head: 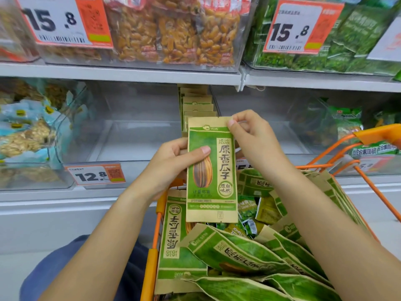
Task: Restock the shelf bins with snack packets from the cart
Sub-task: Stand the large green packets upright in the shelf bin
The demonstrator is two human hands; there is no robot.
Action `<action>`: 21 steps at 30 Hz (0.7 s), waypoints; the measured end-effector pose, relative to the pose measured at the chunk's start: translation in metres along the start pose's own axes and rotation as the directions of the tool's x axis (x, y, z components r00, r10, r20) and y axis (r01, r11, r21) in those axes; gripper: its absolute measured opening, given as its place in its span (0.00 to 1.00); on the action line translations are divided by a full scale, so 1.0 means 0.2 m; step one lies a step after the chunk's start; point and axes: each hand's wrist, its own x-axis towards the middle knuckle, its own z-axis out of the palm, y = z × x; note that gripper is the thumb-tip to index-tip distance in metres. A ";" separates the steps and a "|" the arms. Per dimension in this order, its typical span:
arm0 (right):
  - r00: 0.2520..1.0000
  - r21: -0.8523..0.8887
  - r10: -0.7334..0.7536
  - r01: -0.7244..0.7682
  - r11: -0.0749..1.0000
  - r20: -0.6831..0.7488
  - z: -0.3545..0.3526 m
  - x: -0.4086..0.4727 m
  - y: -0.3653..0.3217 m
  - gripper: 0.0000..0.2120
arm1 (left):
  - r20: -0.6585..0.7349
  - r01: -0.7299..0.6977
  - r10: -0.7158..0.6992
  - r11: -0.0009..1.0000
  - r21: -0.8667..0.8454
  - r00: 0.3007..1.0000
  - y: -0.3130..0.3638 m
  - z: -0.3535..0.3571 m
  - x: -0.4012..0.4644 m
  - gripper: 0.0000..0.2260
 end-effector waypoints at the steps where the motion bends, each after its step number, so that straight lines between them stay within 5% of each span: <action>1: 1.000 0.038 0.030 -0.031 0.999 0.006 0.00 0.00 0.01 0.06 | -0.014 0.005 -0.005 1.000 0.002 1.000 0.00 -0.01 0.00 0.12; 5: 0.991 0.123 0.123 -0.129 0.984 0.056 -0.03 -0.01 0.03 0.02 | -0.114 -0.005 0.013 0.997 0.072 0.993 0.02 -0.05 0.00 0.14; 10: 0.935 0.125 0.087 -0.138 0.983 0.345 0.00 -0.04 0.06 0.06 | -0.090 -0.066 0.078 0.989 0.134 0.993 0.01 -0.01 -0.01 0.17; 13: 0.953 0.228 0.096 -0.165 0.959 0.288 -0.01 -0.02 0.07 0.07 | -0.136 -0.143 0.163 0.979 0.148 0.977 0.01 0.02 0.00 0.14; 15: 0.969 0.306 0.161 -0.213 0.928 0.186 -0.05 0.01 0.08 0.04 | -0.320 -0.171 0.188 0.982 0.080 0.929 0.01 -0.01 0.04 0.12; 17: 0.961 0.463 0.260 -0.276 0.842 0.100 -0.09 0.03 0.11 0.04 | -0.469 -0.128 0.126 0.991 0.029 0.874 0.01 -0.07 0.11 0.15; 21: 0.932 0.584 0.360 -0.308 0.751 0.028 -0.11 0.04 0.19 0.05 | -0.504 0.114 -0.121 0.992 -0.044 0.855 -0.01 -0.20 0.38 0.28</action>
